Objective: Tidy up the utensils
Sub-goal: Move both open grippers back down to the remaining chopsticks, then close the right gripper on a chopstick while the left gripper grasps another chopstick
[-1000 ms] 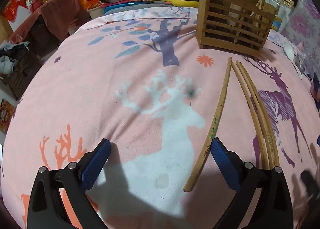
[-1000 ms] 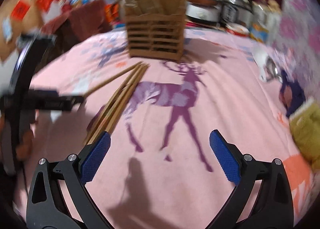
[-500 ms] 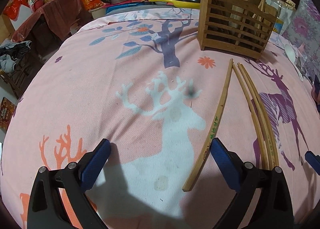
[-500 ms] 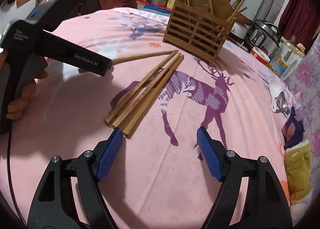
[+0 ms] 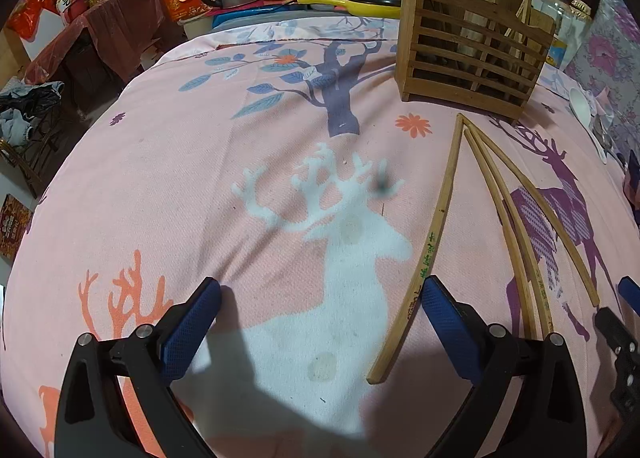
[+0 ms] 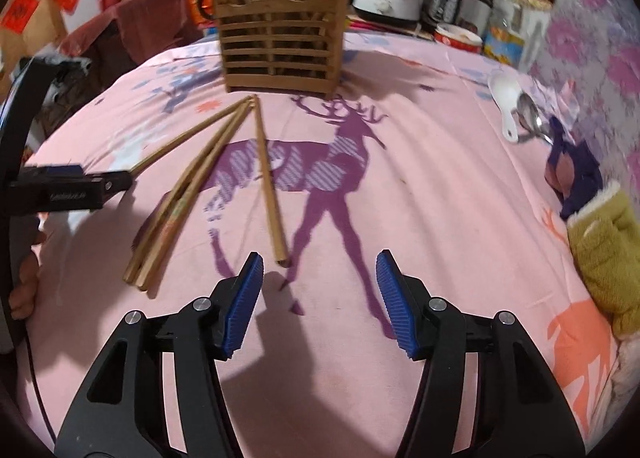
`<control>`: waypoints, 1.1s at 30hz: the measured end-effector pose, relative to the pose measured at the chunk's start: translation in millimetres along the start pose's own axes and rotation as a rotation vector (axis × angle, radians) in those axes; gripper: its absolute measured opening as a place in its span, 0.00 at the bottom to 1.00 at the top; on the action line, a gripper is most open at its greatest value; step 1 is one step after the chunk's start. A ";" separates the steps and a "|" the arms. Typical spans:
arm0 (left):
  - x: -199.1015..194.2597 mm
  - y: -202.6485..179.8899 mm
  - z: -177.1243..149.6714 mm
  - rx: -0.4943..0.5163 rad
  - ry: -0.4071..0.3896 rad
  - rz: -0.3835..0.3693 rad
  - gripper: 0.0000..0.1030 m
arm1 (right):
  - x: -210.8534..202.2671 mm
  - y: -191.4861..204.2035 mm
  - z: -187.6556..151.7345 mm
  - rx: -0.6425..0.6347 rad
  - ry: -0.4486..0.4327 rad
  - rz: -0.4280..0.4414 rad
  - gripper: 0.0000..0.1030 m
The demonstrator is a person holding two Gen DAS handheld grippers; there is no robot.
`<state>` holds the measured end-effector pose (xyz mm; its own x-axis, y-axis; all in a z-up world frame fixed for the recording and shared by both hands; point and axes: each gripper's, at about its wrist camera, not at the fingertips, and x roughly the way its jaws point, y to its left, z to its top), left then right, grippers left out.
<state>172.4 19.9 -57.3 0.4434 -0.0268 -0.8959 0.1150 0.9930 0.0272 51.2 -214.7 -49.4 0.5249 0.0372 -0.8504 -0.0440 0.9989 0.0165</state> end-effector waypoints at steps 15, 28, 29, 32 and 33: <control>-15.7 -16.3 -14.5 0.095 -0.020 -0.058 0.74 | 4.1 -1.1 0.6 0.004 0.026 0.010 0.56; -29.8 -32.5 -32.2 0.200 -0.062 -0.146 0.31 | 10.9 7.6 4.7 -0.021 0.047 0.070 0.49; -29.9 -33.4 -32.5 0.203 -0.064 -0.142 0.32 | 12.2 6.6 5.9 -0.014 0.049 0.079 0.45; -29.8 -33.2 -32.4 0.205 -0.066 -0.142 0.31 | 13.3 6.3 6.5 -0.008 0.047 0.092 0.26; -30.1 -32.6 -32.7 0.204 -0.066 -0.146 0.25 | 12.9 6.7 6.3 -0.010 0.045 0.097 0.12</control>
<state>126.3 -8.0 -45.8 0.4652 -0.1819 -0.8663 0.3556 0.9346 -0.0053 63.1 -207.3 -57.0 0.4793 0.1321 -0.8677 -0.1012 0.9903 0.0949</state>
